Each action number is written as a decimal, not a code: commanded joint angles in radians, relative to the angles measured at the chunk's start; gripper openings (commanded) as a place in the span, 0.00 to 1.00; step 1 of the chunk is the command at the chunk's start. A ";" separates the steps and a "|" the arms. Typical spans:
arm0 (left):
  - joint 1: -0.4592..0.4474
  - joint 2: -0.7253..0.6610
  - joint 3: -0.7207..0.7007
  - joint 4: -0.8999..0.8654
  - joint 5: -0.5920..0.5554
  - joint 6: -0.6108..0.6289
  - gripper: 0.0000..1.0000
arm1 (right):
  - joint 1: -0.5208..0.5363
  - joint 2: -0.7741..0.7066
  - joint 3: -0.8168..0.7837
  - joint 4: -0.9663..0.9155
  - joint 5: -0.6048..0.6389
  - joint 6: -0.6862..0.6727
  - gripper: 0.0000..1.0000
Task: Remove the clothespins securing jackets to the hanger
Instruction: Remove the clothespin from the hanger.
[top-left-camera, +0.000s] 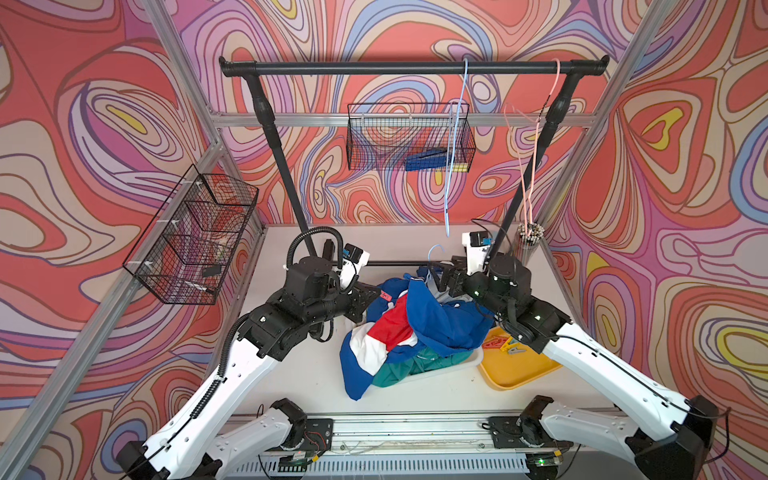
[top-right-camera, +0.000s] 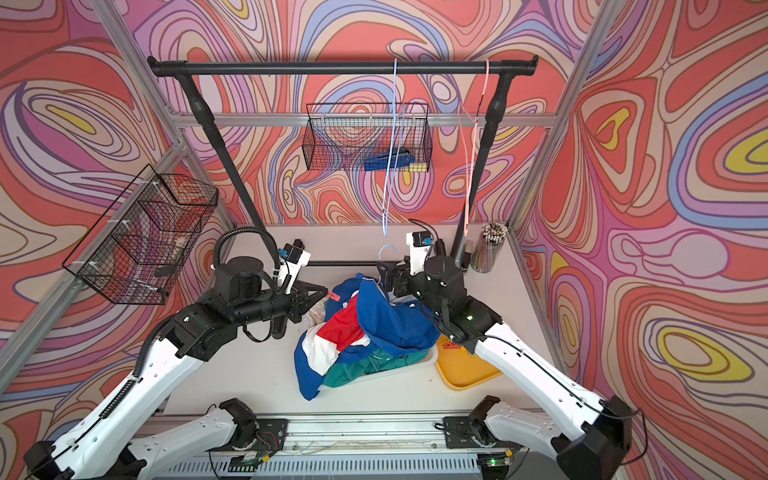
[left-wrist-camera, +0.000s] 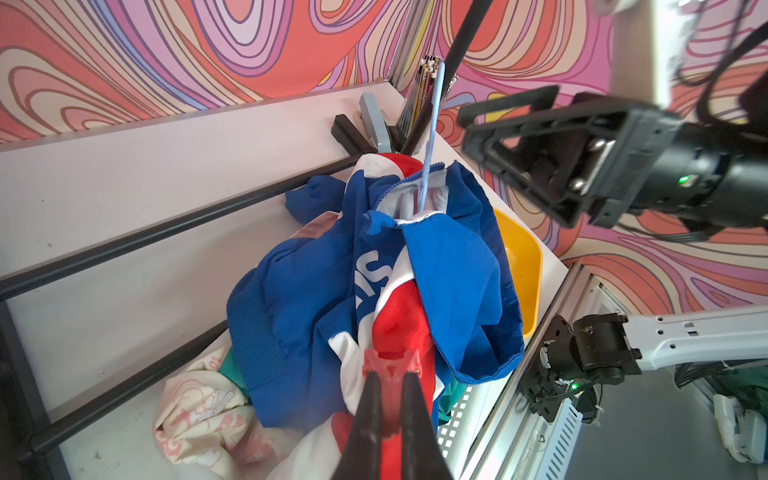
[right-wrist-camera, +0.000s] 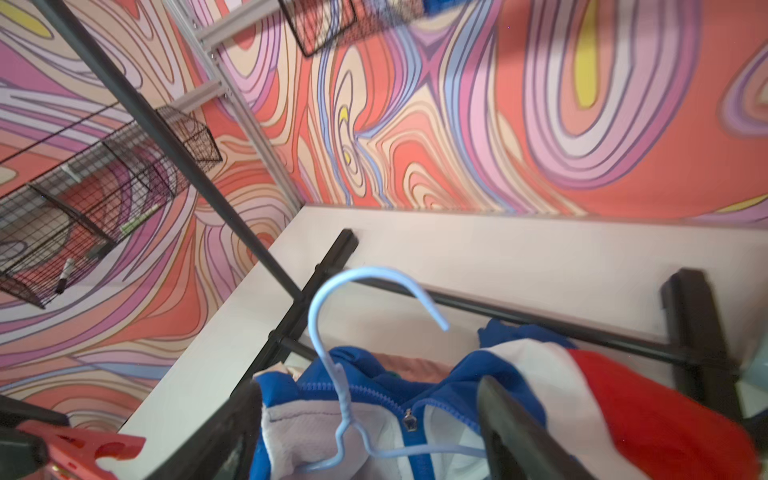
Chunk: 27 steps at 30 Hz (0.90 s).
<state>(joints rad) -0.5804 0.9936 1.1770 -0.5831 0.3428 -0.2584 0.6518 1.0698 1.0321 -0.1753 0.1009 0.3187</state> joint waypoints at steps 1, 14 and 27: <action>0.008 0.013 0.041 -0.053 0.004 -0.027 0.00 | 0.040 -0.016 0.053 -0.119 0.152 -0.091 0.87; 0.007 0.126 0.212 -0.222 0.060 -0.013 0.00 | 0.214 0.114 0.143 -0.138 -0.178 -0.322 0.74; 0.008 0.142 0.234 -0.242 0.094 -0.009 0.00 | 0.301 0.212 0.193 -0.152 -0.190 -0.363 0.72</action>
<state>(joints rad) -0.5804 1.1358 1.3823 -0.7948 0.4053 -0.2665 0.9489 1.2667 1.1988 -0.3237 -0.0940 -0.0330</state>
